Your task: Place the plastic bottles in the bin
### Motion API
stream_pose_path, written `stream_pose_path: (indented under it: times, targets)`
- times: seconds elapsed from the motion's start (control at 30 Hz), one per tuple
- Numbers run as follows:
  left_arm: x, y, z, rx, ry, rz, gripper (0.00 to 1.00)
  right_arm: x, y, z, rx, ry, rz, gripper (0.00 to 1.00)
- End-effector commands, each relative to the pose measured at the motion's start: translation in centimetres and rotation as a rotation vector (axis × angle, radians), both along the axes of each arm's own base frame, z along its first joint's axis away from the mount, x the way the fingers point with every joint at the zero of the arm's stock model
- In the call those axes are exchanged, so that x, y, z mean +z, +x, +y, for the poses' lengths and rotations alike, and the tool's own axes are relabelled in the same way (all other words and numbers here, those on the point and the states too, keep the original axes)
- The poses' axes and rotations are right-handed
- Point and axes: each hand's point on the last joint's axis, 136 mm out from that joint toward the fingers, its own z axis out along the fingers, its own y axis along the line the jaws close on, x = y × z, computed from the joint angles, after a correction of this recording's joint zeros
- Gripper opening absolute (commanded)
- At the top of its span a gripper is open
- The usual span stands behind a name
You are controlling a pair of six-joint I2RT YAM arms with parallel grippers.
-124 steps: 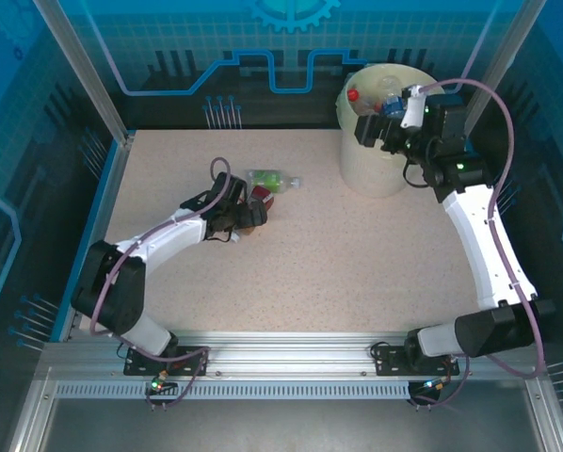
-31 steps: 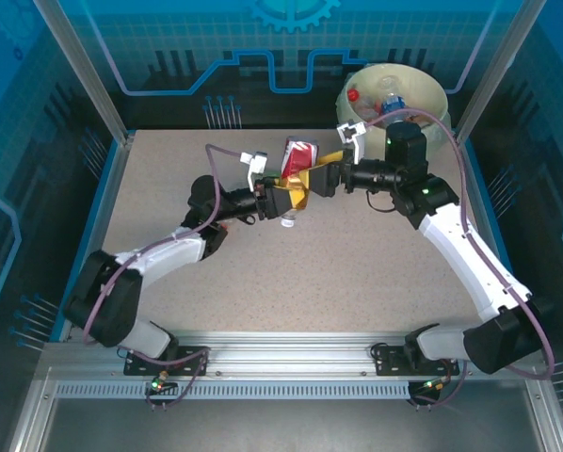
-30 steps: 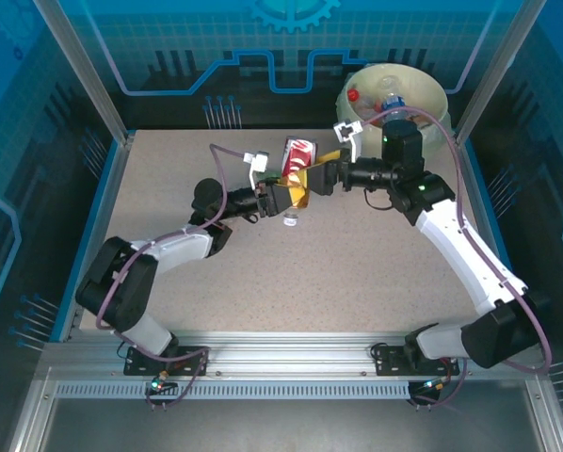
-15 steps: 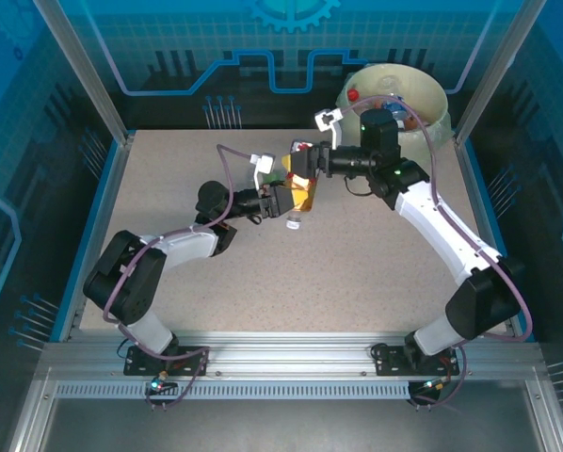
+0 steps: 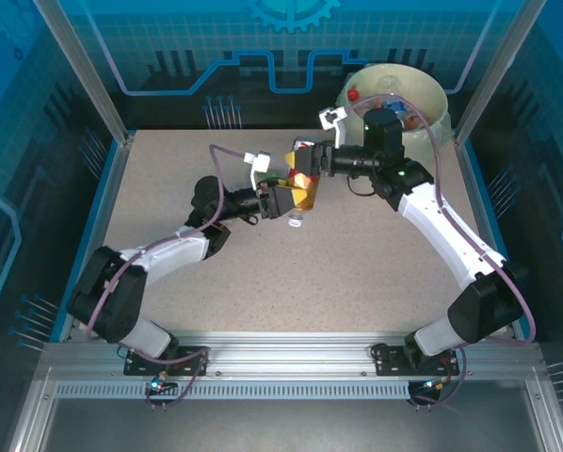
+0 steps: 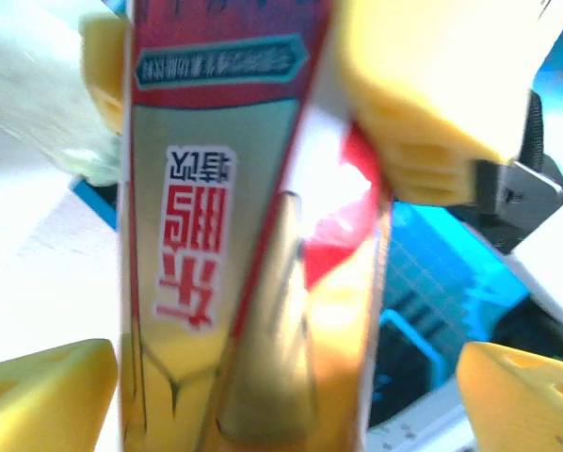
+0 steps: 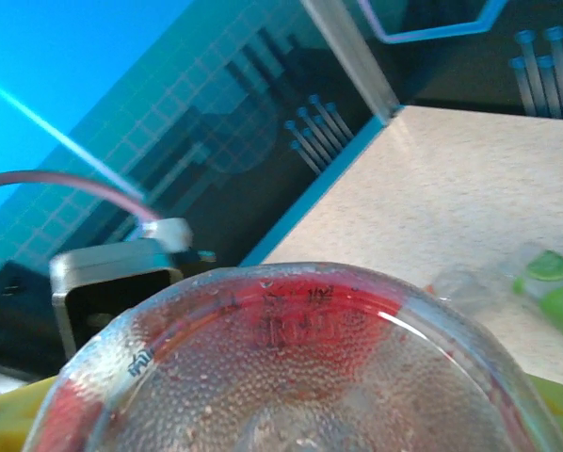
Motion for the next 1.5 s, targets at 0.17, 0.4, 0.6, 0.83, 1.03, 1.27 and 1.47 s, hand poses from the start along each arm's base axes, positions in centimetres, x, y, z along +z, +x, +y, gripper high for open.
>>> stream_pose_path:
  times: [0.17,0.4,0.6,0.83,1.03,1.27,1.47]
  targets:
    - [-3.5,1.8,6.4,0.431,0.331,0.008,0.99,5.6,6.1,-10.4,-0.449,-0.171,-0.154,0.53]
    - [-6.4,2.5,12.6,0.753,0.481,0.106,0.99,10.9,10.4,-16.9,-0.681,-0.217,-0.261,0.54]
    - [-9.7,2.8,17.2,0.960,0.607,0.251,0.99,12.4,14.2,-21.2,-0.900,-0.326,-0.328,0.55]
    - [-12.6,2.4,20.6,1.095,0.683,0.376,0.99,10.5,18.2,-23.0,-0.989,-0.427,-0.302,0.55]
    - [-14.4,2.0,22.9,1.178,0.710,0.468,0.99,7.4,21.1,-22.2,-0.975,-0.441,-0.261,0.59]
    - [-15.4,2.3,23.5,1.188,0.718,0.500,0.99,5.4,23.2,-22.0,-0.978,-0.439,-0.212,0.97]
    - [-16.1,3.2,23.2,1.168,0.743,0.532,0.99,5.6,22.4,-23.5,-1.040,-0.472,-0.193,1.00]
